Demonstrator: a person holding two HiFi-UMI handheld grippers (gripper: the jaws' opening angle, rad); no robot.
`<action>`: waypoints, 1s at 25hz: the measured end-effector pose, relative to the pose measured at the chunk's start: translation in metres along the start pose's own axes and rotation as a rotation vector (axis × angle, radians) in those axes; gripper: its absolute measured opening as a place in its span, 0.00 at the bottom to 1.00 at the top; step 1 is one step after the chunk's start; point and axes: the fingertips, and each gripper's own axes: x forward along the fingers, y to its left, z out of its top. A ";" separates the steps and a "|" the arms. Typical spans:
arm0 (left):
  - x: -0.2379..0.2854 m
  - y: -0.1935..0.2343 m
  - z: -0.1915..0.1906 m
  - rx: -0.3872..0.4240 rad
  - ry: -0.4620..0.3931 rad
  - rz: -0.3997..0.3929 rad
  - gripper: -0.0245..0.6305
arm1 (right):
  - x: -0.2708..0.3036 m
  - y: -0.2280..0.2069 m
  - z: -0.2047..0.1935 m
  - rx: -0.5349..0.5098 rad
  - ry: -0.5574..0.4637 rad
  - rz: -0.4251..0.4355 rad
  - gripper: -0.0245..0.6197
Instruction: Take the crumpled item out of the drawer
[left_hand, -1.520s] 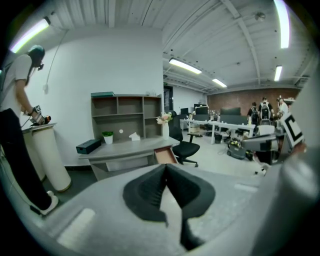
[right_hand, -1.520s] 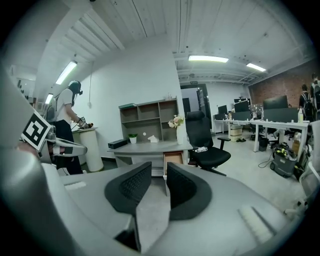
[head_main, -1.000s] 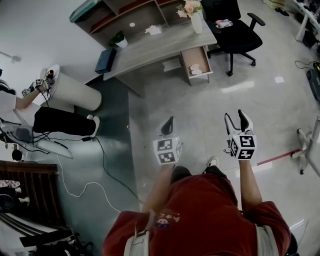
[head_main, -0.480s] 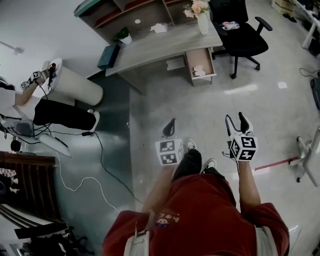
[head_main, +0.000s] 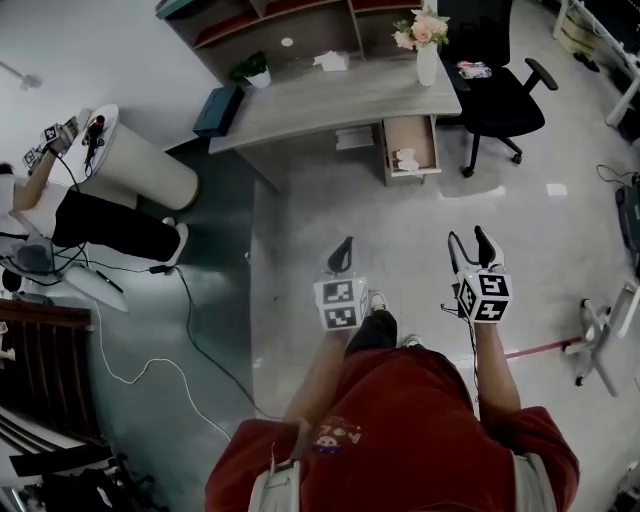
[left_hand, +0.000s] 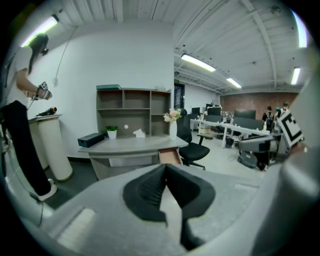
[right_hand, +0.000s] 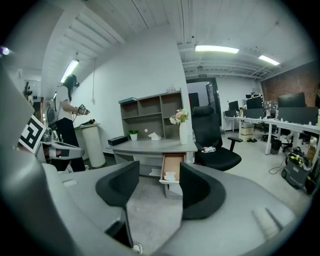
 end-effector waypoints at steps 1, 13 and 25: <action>0.006 0.006 0.002 -0.004 0.001 0.000 0.03 | 0.009 0.002 0.004 -0.007 0.002 0.002 0.40; 0.079 0.065 0.041 -0.004 -0.021 -0.038 0.03 | 0.092 0.010 0.043 -0.037 0.021 -0.032 0.40; 0.123 0.129 0.057 -0.018 -0.027 -0.054 0.03 | 0.165 0.043 0.062 -0.044 0.039 -0.042 0.40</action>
